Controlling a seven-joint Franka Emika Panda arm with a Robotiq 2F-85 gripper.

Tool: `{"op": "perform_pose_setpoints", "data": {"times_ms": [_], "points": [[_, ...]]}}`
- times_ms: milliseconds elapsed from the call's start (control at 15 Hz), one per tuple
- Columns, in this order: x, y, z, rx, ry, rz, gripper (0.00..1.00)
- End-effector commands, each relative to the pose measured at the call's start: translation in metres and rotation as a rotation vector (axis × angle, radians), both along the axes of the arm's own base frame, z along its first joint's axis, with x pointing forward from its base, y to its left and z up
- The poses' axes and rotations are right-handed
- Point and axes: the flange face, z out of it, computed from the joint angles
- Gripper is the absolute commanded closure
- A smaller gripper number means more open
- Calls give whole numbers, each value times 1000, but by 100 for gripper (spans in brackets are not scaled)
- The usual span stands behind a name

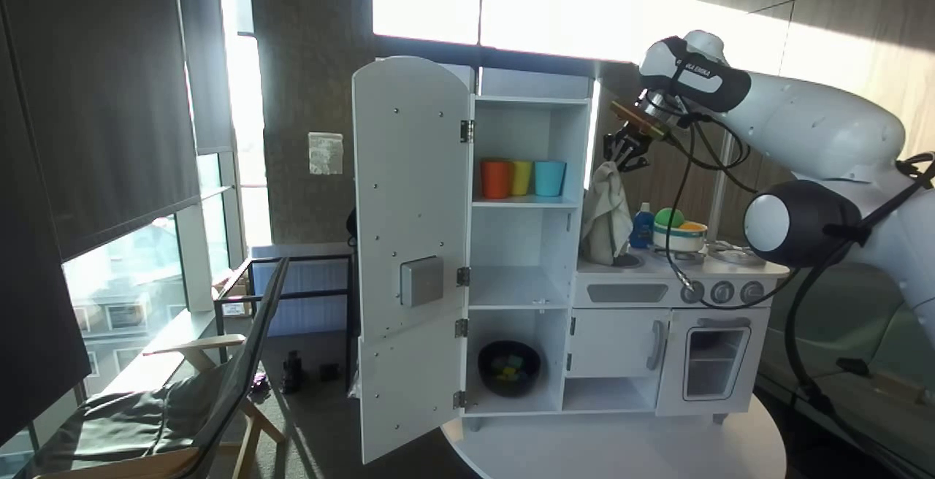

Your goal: Pick up the white cloth and put it into the sink and wipe it

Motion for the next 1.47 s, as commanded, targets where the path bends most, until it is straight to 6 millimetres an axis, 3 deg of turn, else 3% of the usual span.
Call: {"op": "perform_pose_setpoints", "data": {"times_ms": [0,333,400,533,600,733,800,1200,1267,1333,1400], "points": [[-7,7,-22,1,138,90,92],[-3,14,-54,-16,264,143,91],[0,17,-56,-29,265,143,66],[7,24,-55,-87,251,134,58],[3,16,-64,-22,277,130,76],[6,24,-64,-49,280,131,60],[7,26,-63,-54,279,133,58],[7,25,-63,-60,277,129,58],[7,23,-64,-68,283,116,33],[4,19,-66,-51,300,105,32],[0,12,-66,-36,300,98,25]]}}
